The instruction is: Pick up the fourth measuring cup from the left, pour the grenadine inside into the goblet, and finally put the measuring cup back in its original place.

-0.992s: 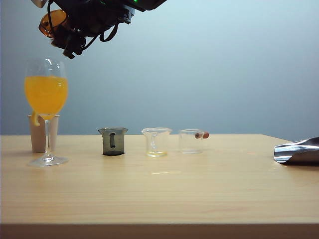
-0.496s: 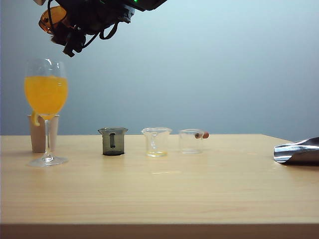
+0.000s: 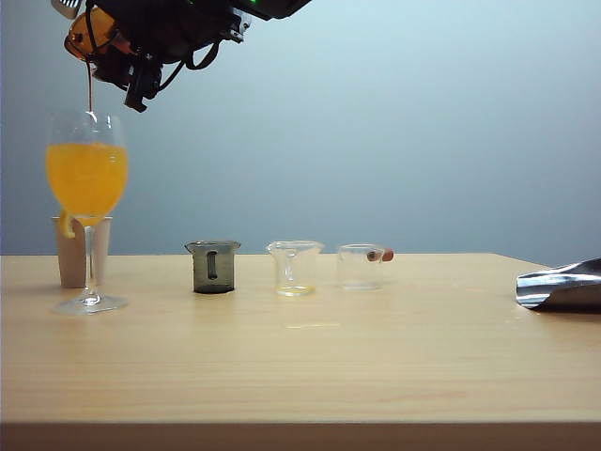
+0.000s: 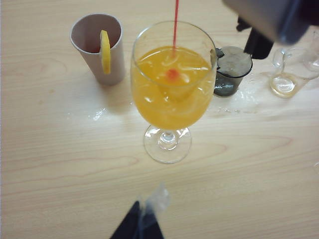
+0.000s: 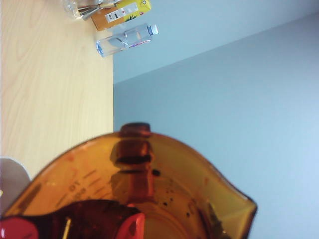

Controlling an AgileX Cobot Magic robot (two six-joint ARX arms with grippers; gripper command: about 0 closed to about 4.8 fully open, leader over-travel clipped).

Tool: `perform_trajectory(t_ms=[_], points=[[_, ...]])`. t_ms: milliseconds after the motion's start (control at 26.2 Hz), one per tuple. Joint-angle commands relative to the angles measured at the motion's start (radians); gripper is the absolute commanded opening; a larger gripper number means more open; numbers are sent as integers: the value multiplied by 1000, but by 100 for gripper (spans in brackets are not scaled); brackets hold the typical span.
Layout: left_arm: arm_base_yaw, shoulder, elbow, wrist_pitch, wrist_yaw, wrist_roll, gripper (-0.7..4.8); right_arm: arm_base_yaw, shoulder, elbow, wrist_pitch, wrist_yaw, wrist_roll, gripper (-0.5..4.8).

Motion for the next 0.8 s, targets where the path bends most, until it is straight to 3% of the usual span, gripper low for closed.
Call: perform_trajectory(t_ms=[38,801], points=[[2,-3,3,9,2,-6,-3,5,-9,7,24,-3,-36,144],[2,-3,3,9,2,-5,-2,9,-9,7,24,-10,-107,144]])
